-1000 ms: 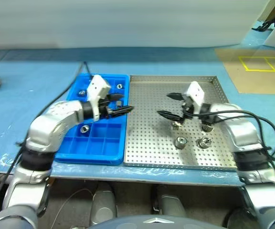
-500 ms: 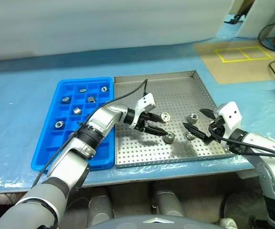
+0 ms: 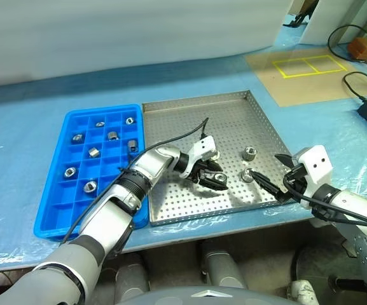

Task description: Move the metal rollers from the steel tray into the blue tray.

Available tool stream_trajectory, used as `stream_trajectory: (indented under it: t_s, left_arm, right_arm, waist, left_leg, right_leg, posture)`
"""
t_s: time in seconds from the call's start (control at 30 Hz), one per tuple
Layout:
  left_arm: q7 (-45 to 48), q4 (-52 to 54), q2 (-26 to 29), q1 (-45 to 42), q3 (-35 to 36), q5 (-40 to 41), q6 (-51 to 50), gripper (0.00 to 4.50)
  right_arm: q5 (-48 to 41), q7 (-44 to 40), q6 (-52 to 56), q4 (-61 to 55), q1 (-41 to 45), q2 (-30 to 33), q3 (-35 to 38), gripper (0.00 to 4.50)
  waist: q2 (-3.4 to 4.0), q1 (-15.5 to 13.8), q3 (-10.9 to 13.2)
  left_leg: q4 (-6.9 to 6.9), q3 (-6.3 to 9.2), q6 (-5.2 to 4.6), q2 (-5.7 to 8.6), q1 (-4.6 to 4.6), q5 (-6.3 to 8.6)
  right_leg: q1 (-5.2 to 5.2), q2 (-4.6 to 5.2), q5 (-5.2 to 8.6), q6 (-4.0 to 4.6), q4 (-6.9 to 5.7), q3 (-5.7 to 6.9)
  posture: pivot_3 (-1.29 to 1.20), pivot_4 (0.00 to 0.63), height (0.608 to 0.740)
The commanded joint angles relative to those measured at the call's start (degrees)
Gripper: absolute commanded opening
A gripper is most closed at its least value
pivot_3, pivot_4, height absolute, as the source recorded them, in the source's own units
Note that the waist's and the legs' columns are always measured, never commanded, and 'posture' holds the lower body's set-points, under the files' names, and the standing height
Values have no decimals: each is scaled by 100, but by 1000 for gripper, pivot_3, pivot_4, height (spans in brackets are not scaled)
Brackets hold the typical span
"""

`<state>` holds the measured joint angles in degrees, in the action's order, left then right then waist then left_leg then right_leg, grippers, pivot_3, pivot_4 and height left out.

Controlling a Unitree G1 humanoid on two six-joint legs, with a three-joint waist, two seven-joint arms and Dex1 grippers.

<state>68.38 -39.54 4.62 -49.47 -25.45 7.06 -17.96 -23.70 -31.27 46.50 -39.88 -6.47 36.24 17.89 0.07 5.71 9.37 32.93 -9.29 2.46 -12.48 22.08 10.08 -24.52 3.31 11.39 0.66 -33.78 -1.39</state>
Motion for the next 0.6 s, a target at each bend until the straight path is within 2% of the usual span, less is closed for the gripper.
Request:
stream_trajectory:
  t_s: [0.03, 0.27, 0.4, 0.6]
  left_arm:
    - [-54, -8, -113, 110, -57, -197, 97, 3631]
    - [-184, 27, -227, 333, 61, -296, 150, 3631]
    - [-358, -81, -212, 306, 123, -401, 193, 2743]
    - [-396, -30, -203, 373, 280, -349, 246, 2743]
  right_arm:
    - [-104, 113, 39, -282, 59, 24, 76, 4500]
    - [-113, 107, -84, -204, -68, 33, 78, 4500]
    - [-90, 80, -166, -113, -91, 49, 47, 4500]
    - [-98, 165, -51, -174, 45, 56, -118, 4500]
  waist:
    - [0, 6, 0]
    - [3, 3, -2]
    - [3, 17, -2]
    - [3, 86, -2]
  left_leg:
    - [0, 0, -5, 1, -1, 4]
    - [0, -4, -26, 7, -9, 19]
    - [1, -5, -29, 18, -12, 21]
    - [2, -5, -30, 34, -12, 21]
  right_leg:
    - [4, 1, 0, 0, 5, 0]
    - [29, 13, -6, 9, 29, 3]
    - [33, 22, 0, 0, 32, 1]
    - [33, 49, 2, -4, 32, 2]
  posture:
    - [-591, 150, 740]
    - [-593, 150, 740]
    - [-593, 150, 740]
    - [-582, 150, 740]
